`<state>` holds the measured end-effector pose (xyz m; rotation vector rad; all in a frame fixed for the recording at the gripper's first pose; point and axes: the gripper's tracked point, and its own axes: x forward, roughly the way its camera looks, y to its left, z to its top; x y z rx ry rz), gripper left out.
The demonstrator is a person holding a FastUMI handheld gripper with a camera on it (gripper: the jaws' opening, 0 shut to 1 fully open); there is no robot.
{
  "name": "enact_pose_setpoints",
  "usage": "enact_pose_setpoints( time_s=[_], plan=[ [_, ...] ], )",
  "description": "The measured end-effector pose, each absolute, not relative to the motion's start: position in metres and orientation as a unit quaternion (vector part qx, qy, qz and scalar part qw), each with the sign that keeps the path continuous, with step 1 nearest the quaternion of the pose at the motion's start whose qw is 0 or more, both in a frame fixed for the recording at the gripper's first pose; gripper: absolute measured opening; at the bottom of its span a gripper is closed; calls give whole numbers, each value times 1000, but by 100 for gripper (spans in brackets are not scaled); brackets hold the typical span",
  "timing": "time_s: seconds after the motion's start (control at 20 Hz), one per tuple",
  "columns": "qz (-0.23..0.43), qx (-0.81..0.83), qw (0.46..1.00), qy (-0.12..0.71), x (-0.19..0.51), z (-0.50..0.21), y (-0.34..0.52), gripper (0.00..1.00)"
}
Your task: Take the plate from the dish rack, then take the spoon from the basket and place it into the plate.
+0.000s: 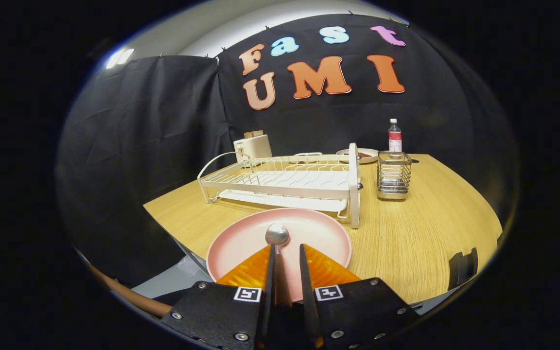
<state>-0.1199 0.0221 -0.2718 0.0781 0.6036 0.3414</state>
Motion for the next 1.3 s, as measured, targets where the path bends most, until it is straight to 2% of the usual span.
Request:
enact_pose_setpoints(
  time_s=[0.25, 0.65, 0.8, 0.9, 1.15, 1.3],
  plan=[
    [141, 36, 958, 248, -102, -238, 11, 31],
    [99, 42, 980, 165, -57, -173, 10, 48],
    [56, 53, 989, 129, -35, -142, -2, 64],
    [43, 61, 991, 109, -24, -121, -4, 70],
    [-7, 59, 996, 59, -10, -75, -17, 78],
    [-9, 64, 997, 39, -7, -55, -12, 83]
  ],
)
